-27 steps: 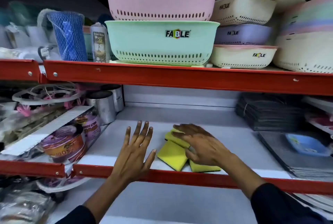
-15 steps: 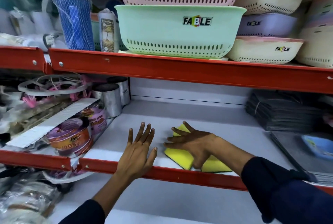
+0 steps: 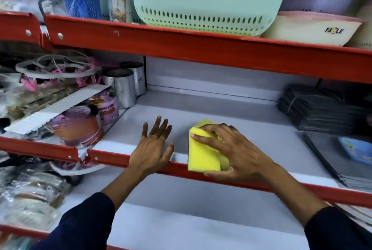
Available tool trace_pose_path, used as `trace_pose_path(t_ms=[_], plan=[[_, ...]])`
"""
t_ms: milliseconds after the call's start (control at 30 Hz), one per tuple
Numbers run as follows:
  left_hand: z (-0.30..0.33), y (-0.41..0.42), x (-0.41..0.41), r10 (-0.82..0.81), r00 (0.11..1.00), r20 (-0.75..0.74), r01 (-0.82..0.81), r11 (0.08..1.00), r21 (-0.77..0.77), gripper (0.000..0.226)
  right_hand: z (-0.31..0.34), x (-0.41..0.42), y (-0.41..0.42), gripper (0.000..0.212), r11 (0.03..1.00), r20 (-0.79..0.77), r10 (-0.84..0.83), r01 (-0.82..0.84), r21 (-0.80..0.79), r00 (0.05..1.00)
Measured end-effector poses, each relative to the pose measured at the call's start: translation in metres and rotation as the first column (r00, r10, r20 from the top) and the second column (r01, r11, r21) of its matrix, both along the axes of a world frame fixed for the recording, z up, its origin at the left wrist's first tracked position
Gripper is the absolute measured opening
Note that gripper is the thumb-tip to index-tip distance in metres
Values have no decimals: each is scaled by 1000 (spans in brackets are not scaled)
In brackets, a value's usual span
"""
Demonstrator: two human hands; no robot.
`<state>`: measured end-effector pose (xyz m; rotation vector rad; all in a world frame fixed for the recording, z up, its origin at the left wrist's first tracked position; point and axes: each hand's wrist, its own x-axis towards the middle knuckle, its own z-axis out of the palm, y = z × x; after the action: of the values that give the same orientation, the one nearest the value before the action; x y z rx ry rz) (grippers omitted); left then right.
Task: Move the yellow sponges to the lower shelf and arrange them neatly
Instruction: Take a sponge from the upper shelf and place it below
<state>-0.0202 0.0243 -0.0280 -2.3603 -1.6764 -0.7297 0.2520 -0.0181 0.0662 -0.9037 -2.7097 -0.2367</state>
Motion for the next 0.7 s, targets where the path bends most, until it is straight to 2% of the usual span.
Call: trace_pose_path(t_ms=[200, 300, 433, 533, 700], plan=[[-1, -1, 1, -1, 1000, 24, 2, 1000, -22, 73, -76, 6, -23, 74, 973, 39, 223, -225, 43, 974], [-3, -1, 2, 3, 999, 39, -2, 1000, -31, 73, -124, 3, -28, 71, 956, 93, 292, -291, -30, 952], [-5, 0, 2, 14, 999, 41, -12, 999, -41, 73, -199, -7, -23, 75, 964, 150, 152, -113, -242, 977], [-4, 0, 1, 27, 999, 46, -24, 998, -59, 74, -251, -13, -18, 81, 916, 188, 7, 69, -394, 982], [-4, 1, 2, 42, 998, 46, -38, 996, -83, 75, -313, -19, -17, 87, 848, 239, -59, 175, -500, 969]])
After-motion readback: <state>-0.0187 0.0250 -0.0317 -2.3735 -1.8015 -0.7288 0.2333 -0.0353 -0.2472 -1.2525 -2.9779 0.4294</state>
